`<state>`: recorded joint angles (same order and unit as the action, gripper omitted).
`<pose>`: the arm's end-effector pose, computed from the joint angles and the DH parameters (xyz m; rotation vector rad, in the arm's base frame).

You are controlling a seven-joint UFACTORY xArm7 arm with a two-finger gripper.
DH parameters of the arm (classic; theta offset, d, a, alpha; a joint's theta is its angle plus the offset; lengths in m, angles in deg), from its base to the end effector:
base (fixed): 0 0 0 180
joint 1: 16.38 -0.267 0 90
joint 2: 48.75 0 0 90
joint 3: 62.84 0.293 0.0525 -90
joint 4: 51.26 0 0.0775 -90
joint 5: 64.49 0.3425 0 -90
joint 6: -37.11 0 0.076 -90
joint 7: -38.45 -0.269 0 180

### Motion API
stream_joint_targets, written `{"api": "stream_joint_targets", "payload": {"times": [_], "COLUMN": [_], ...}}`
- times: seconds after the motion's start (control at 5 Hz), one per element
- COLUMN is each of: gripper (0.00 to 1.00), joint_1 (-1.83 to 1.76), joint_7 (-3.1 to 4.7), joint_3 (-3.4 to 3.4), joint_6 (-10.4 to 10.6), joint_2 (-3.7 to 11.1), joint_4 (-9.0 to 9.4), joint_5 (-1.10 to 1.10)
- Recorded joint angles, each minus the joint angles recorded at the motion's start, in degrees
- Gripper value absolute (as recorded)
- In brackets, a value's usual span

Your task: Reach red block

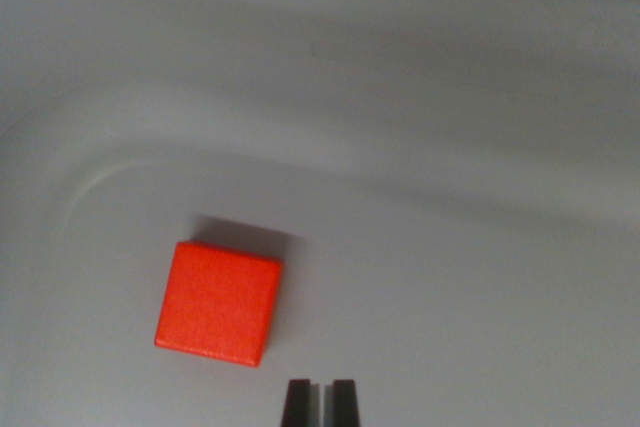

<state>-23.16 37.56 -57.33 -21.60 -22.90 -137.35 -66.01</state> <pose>0.5817 0.1212 0.1392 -3.1033 -0.3149 -0.0414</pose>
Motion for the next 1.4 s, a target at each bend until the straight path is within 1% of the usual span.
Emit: {"api": "stream_joint_targets", "payload": {"times": [0.2,0.4,0.6,0.8,1.0,1.2,1.4], "gripper": [0.0,0.0,0.0,0.0,0.0,0.0,0.0], "joint_1": [-0.56,-0.56,-1.08,-1.08,-1.53,-1.53,-1.94], "joint_7": [-0.16,-0.16,-0.31,-0.31,-0.44,-0.44,-0.55], "joint_3": [0.28,0.28,0.53,0.53,0.75,0.75,0.95], "joint_6": [2.42,2.42,4.67,4.67,6.61,6.61,8.4], "joint_2": [2.12,2.12,4.09,4.09,5.79,5.79,7.36], "joint_4": [0.31,0.31,0.59,0.59,0.84,0.84,1.06], "joint_5": [-0.32,-0.32,-0.62,-0.62,-0.88,-0.88,-1.12]}}
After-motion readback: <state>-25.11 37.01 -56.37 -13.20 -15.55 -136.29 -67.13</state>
